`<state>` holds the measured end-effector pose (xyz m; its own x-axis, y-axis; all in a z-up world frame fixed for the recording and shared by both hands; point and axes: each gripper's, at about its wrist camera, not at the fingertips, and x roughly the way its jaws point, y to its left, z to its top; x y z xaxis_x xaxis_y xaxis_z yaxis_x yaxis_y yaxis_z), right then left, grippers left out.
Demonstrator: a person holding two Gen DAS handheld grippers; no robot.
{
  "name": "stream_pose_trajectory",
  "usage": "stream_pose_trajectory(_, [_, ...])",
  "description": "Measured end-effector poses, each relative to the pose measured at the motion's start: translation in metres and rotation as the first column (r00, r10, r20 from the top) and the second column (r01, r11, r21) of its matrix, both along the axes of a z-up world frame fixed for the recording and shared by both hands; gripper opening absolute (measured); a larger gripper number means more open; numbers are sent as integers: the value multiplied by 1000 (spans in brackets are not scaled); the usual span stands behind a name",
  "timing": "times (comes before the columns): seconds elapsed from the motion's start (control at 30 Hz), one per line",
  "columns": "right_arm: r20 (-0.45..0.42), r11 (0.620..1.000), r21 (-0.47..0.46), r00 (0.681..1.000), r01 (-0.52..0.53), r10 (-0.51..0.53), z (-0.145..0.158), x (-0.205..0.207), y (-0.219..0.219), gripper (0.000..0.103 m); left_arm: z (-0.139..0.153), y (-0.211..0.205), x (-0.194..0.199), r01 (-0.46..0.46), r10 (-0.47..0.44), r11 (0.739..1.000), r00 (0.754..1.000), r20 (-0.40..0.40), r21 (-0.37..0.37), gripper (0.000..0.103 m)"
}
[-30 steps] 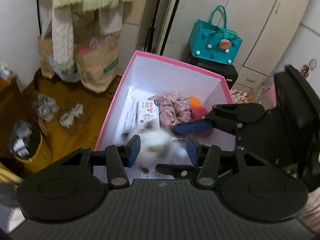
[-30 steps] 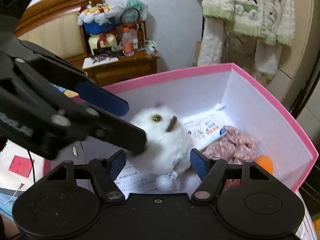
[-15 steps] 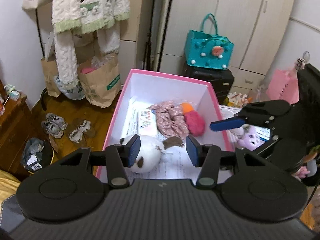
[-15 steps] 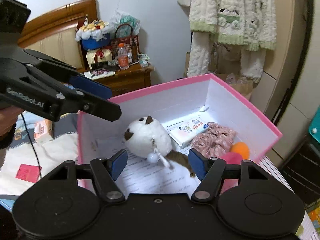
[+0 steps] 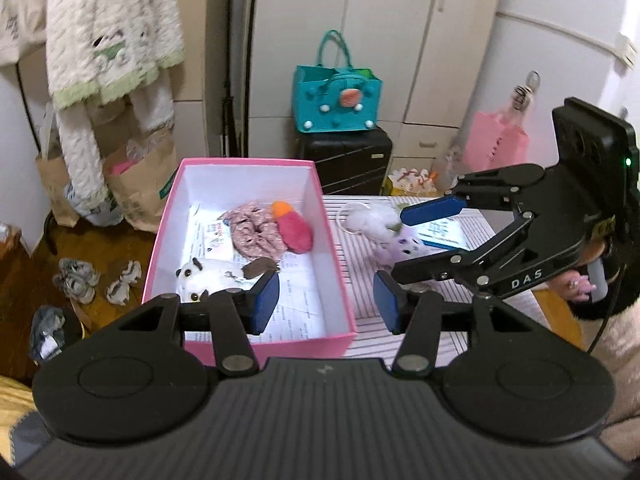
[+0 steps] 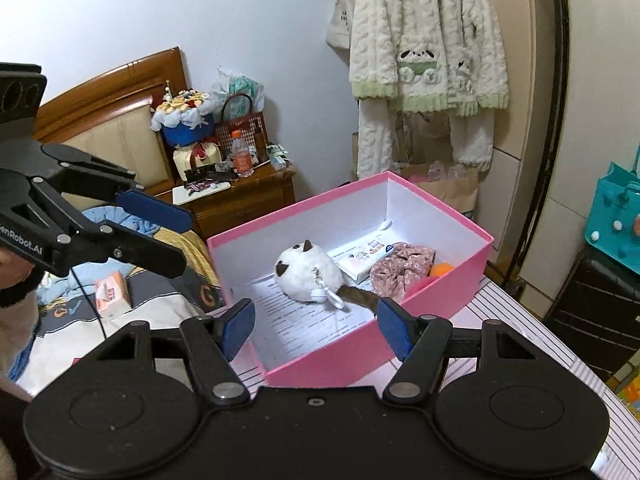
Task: Organize soft objects
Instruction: 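Move both tools from the box toward the purple Kuromi plush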
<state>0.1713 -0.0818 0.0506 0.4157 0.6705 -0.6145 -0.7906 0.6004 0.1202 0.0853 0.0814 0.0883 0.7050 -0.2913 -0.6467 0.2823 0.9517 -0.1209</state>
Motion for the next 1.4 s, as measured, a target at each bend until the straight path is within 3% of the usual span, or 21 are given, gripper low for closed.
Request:
stream_pose_trajectory(0.3, [12, 1000, 3, 1000, 2, -2, 14, -43, -33, 73, 12, -37, -31, 96, -96, 994, 995, -4, 59, 56])
stream_pose_trajectory(0.57, [20, 999, -21, 999, 28, -27, 5, -74, -68, 73, -1, -73, -31, 168, -165, 983, 985, -49, 72, 59])
stream_pose_trajectory(0.97, [-2, 997, -21, 997, 77, -77, -20, -87, -120, 74, -25, -134, 10, 280, -274, 957, 958, -87, 68, 63])
stream_pose_trajectory(1.17, [-10, 995, -25, 995, 98, -98, -43, -67, -138, 75, -42, -156, 38, 271, -267, 962, 959, -94, 27, 63])
stream_pose_trajectory(1.4, [38, 989, -62, 991, 131, -129, -73, -40, -153, 75, -65, -174, 72, 219, -217, 976, 971, -96, 5, 64])
